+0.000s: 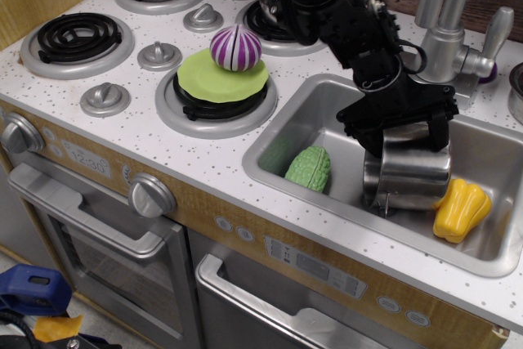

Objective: Flip pot upright in sink

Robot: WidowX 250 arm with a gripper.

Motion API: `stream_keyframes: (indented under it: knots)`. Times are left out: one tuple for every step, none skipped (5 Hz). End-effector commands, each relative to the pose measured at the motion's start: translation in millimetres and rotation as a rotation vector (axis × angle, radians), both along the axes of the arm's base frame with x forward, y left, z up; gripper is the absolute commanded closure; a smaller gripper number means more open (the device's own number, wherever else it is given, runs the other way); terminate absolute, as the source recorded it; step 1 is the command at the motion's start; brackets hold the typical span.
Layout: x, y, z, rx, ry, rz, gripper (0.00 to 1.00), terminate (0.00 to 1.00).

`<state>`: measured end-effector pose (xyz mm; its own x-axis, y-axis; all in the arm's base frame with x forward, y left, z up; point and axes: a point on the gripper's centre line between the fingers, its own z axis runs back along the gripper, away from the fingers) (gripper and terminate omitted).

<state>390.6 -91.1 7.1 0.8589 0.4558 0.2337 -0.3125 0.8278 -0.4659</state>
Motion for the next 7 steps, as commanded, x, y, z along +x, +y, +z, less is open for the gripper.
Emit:
stream_keyframes:
  knots:
    - [10.9,-5.1,31.1,-0.098,-0.172,0.059,0.0,0.0]
    - [10.5,-4.5,29.4,-0.139,-0.218,0.077,1.0,0.0]
    - [12.0,-5.9,28.9,-0.145,-0.231,0.088,1.0,0.0]
    - [15.3,-13.7,28.3,0.04,-0.142,0.068,1.0,0.0]
    - [17.2,-17.2,27.9,0.142,-0.05,0.044,1.0,0.0]
    - [17.2,-15.5,29.3,0.168,0.012,0.032,1.0,0.0]
    - [14.8,-13.1,26.4,0.19,0.032,0.03,0.0,0.0]
